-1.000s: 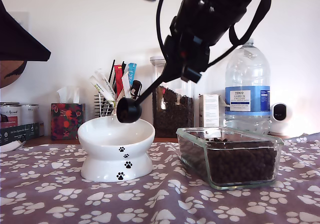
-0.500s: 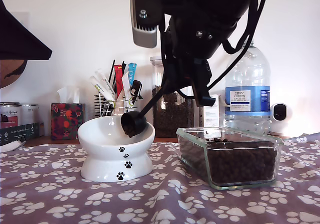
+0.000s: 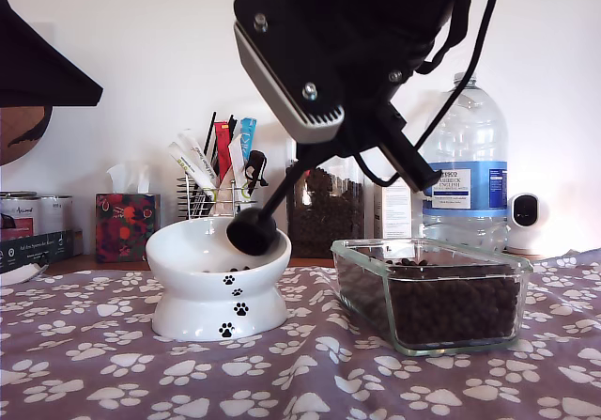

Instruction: Measure one spoon of cat food and pour it into the food bowl

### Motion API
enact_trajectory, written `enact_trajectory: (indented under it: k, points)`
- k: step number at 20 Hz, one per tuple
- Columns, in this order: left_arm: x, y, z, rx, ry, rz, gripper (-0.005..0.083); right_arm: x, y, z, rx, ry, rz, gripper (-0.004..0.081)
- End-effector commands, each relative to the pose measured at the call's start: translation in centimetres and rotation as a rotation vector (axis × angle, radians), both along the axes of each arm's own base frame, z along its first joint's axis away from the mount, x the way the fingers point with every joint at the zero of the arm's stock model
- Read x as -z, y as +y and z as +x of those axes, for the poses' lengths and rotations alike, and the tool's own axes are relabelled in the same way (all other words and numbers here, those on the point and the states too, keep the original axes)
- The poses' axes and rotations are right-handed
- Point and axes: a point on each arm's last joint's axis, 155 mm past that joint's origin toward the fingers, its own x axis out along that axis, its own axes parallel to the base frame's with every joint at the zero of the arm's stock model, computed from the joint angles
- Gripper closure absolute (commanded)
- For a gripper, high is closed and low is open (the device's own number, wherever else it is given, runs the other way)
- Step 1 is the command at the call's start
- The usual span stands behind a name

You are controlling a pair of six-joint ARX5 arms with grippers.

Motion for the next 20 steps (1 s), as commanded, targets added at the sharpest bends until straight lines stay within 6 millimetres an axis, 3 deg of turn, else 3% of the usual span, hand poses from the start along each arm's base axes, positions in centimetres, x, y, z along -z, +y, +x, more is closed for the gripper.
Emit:
enact_trajectory:
  k: [1,9,13,20]
  points:
    - [-0.2,-0.2,-0.2,0.011,0.004,-0.013,0.0793,0.9,0.5,0.1,-0.019,-0.004,-0.043,0.0783]
    - [-0.2,-0.4,-0.4,0.022,0.012,-0.021,0.0793,0.2,1.3,-0.2,-0.058,-0.066,-0.093,0.0783]
    - [0.0,-0.3,-0.4,0.021,0.018,-0.018,0.0793,-1.3,1.7,0.4,0.006,-0.080,0.040,0.0783]
    - [0.0,-0.3,-0.3,0.014,0.017,-0.016,0.0793,-3.3,2.2,-0.5,0.157,0.057,0.418,0.0783]
